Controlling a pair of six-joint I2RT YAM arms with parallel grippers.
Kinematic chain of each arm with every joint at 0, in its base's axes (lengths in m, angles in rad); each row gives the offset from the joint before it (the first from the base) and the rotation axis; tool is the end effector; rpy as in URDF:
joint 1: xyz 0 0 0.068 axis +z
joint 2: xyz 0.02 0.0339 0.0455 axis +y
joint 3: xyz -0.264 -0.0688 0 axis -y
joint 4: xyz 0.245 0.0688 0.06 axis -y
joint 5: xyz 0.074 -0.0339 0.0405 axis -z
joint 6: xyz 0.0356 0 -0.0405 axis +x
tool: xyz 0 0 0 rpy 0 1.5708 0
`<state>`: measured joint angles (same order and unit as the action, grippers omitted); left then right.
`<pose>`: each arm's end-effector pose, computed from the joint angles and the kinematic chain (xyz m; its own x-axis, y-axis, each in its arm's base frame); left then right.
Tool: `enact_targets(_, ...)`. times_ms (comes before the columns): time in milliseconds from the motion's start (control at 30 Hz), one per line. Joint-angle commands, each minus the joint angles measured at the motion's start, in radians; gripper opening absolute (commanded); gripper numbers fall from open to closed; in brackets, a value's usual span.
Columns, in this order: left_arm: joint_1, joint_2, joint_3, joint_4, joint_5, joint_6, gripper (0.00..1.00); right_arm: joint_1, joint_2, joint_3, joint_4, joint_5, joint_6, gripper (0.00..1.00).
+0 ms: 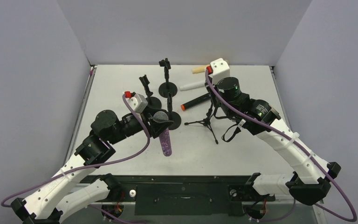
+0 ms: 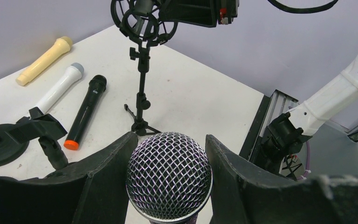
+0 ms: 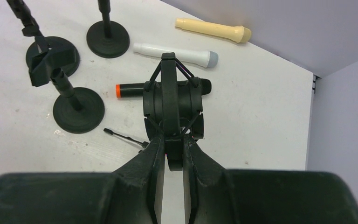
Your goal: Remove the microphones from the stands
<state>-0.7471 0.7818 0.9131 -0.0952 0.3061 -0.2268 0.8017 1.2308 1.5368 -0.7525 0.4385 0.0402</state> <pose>0.1215 -0.1272 0.3950 -0.1696 -0.1352 -0.9762 0.8526 0.4767 -0.2141 0.1801 0.1643 0.4475 -0.3155 -0.2737 -0.9086 -0.3718 0.9166 -0.1469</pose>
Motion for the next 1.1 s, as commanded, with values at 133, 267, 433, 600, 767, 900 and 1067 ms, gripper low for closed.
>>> enact_targets(133,0.000,-0.002,0.026,0.063,-0.019,-0.004,0.00,0.078,0.041,0.068,0.098,0.025,0.047,0.00)
enact_targets(267,-0.001,0.003,0.016,0.079,-0.024,-0.016,0.00,0.101,0.054,0.074,0.106,0.031,0.058,0.00)
enact_targets(433,-0.001,0.007,0.010,0.080,-0.027,-0.021,0.00,0.109,0.052,0.082,0.108,0.012,0.067,0.00)
enact_targets(600,-0.001,0.014,0.010,0.117,-0.027,-0.028,0.00,0.111,0.057,0.076,0.092,-0.004,0.072,0.07)
enact_targets(767,-0.001,0.018,0.011,0.132,-0.030,-0.042,0.00,0.113,0.032,0.065,0.081,-0.004,0.086,0.49)
enact_targets(900,0.000,0.029,0.016,0.149,-0.030,-0.061,0.00,0.114,-0.001,0.079,0.070,-0.015,0.100,0.68)
enact_targets(1067,-0.001,0.044,0.038,0.162,-0.024,-0.098,0.00,0.113,-0.068,0.081,0.059,-0.045,0.119,0.74)
